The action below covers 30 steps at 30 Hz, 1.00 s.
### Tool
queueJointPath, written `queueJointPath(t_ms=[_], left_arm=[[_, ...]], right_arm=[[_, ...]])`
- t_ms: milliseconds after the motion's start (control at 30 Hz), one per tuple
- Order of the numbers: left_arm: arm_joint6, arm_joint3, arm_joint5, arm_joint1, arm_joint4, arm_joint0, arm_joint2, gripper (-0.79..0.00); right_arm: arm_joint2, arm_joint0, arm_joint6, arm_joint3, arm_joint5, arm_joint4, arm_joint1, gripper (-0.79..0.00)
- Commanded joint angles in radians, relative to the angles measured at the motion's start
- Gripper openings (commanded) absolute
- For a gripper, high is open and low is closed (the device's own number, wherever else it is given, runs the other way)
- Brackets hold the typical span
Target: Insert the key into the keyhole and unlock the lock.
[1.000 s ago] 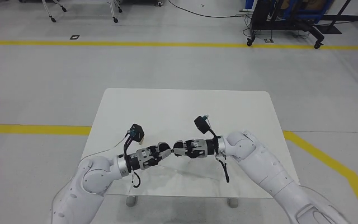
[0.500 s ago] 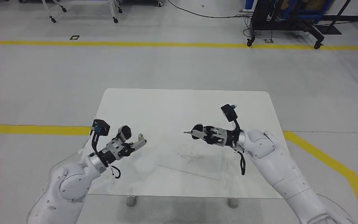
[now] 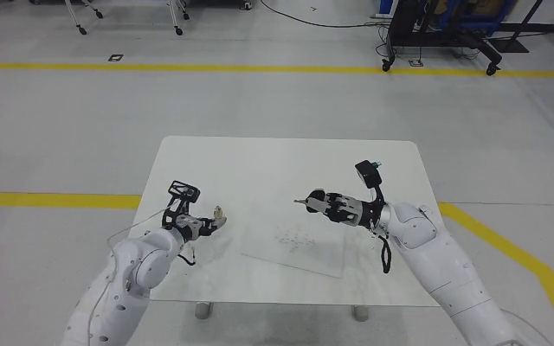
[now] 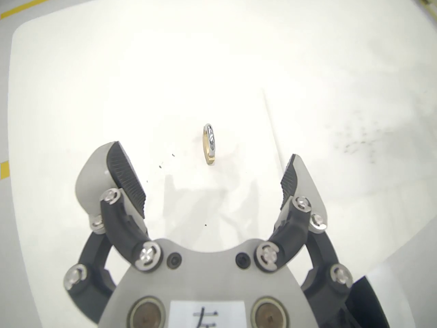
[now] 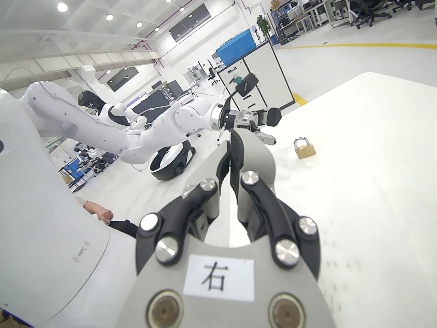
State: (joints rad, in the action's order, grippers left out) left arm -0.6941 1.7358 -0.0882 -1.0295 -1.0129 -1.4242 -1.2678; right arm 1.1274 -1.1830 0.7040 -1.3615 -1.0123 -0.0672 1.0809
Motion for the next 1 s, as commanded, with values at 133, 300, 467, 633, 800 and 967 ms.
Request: queueJointPath(t_ms=[133, 300, 467, 633, 800, 967], left_arm=[[-0.053, -0.043, 0.069, -0.022, -0.066, 0.100, 0.102, -0.062], [-0.147, -0.073, 0.097, -0.038, -0.039, 0.162, 0.147, -0.111], [-0.156, -0.075, 0.129, -0.046, 0.015, 0.176, 0.153, 0.000], [-0.156, -0.075, 0.129, -0.046, 0.015, 0.176, 0.153, 0.000], [-0.072, -0.094, 0.133, -0.046, 0.013, 0.141, 0.144, 0.000], [0.031, -0.126, 0.095, -0.043, 0.003, 0.101, 0.119, -0.108]], right_arm=[[0.000, 0.000, 0.000, 0.000, 0.000, 0.000, 0.000, -0.785], [0.000, 0.000, 0.000, 0.000, 0.000, 0.000, 0.000, -0.785], [0.000, 0.000, 0.000, 0.000, 0.000, 0.000, 0.000, -0.785], [0.000, 0.000, 0.000, 0.000, 0.000, 0.000, 0.000, -0.785], [0.000, 0.000, 0.000, 0.000, 0.000, 0.000, 0.000, -0.785], [0.000, 0.000, 0.000, 0.000, 0.000, 0.000, 0.000, -0.785]])
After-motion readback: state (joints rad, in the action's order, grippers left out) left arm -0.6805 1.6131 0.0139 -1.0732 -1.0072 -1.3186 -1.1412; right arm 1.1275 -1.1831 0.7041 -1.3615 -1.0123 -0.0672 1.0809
